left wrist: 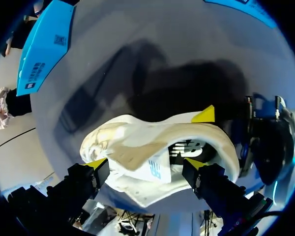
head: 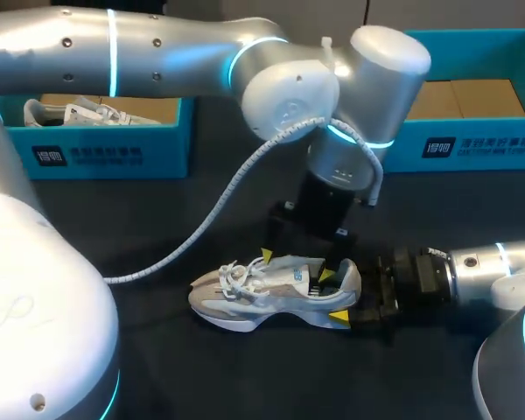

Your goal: Take the shoe out of the shoebox, open the shoe tongue, remove and reinsert the insole, then place the shoe into the shoebox

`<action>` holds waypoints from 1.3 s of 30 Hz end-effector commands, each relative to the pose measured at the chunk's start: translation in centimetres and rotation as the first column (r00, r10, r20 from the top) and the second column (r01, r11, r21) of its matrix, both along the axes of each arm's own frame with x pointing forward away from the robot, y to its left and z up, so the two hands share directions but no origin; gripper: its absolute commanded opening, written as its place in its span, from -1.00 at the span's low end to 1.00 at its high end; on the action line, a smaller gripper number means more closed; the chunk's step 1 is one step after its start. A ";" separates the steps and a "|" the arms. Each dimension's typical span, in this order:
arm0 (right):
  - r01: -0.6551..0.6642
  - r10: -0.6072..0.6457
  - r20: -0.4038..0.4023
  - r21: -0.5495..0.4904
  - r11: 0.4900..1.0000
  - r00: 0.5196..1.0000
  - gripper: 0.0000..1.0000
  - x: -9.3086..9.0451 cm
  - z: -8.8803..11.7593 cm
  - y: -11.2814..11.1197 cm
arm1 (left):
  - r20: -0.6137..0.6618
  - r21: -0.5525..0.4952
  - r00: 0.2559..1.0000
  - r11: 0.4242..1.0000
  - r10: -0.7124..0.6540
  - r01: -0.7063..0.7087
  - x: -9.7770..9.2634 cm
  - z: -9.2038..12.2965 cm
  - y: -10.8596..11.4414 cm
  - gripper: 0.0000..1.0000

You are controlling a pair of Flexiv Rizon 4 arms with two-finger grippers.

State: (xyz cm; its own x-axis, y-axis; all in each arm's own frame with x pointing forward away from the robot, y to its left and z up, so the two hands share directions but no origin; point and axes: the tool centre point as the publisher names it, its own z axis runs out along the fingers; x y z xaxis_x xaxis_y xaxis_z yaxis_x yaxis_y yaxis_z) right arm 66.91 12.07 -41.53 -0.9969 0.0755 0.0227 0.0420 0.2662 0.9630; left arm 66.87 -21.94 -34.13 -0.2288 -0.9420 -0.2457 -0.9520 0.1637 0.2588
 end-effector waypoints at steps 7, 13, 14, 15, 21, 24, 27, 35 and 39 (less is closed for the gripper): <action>0.001 -0.001 0.000 -0.003 1.000 1.000 -1.00 -0.1 0.1 0.1 | -0.013 0.052 1.000 0.999 -0.003 0.003 -0.2 -0.7 0.5 1.00; 0.001 -0.001 0.000 -0.003 1.000 1.000 -1.00 -0.1 0.1 0.1 | -0.040 0.078 0.999 0.997 -0.016 0.019 -0.5 -0.5 1.2 1.00; 0.001 -0.001 0.000 -0.003 1.000 1.000 -1.00 -0.1 0.1 0.1 | -0.030 0.085 0.999 0.996 -0.016 0.019 -0.6 -0.4 1.4 1.00; 0.001 -0.001 0.000 -0.003 1.000 1.000 -1.00 -0.1 0.1 0.1 | -0.028 0.089 0.999 0.996 -0.018 0.020 -0.7 -0.4 1.5 1.00; 0.001 -0.001 0.000 -0.003 1.000 1.000 -1.00 -0.1 0.1 0.1 | -0.005 0.124 1.000 0.992 -0.017 0.018 -0.9 -0.5 1.8 1.00; 0.001 -0.001 0.000 -0.003 1.000 1.000 -1.00 -0.1 0.1 0.1 | -0.009 0.134 1.000 0.991 -0.012 0.013 -0.8 -0.7 2.0 0.87; 0.001 -0.001 0.000 -0.003 1.000 1.000 -1.00 -0.1 0.1 0.1 | -0.011 0.143 1.000 0.990 -0.014 0.015 -0.8 -0.7 2.2 0.72; 0.001 -0.001 0.000 -0.003 1.000 1.000 -1.00 -0.1 0.1 0.1 | -0.004 0.123 1.000 0.992 -0.010 0.011 -0.9 0.3 3.1 0.37; 0.001 -0.001 0.000 -0.003 1.000 1.000 -1.00 -0.1 0.1 0.1 | 0.008 0.108 1.000 0.994 -0.011 0.010 -1.1 0.7 3.3 0.18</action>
